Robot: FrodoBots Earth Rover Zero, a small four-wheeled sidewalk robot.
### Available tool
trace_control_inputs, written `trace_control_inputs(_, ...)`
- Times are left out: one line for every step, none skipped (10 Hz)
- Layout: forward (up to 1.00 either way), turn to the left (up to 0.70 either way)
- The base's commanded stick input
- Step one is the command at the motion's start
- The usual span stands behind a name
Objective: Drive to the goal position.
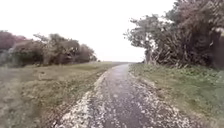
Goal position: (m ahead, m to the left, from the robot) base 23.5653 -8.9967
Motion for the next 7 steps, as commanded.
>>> trace_control_inputs(0.99,-0.25)
trace_control_inputs(0.99,-0.04)
trace_control_inputs(0.99,0.0)
trace_control_inputs(0.99,0.0)
trace_control_inputs(0.99,0.0)
trace_control_inputs(0.99,0.0)
trace_control_inputs(0.99,0.0)
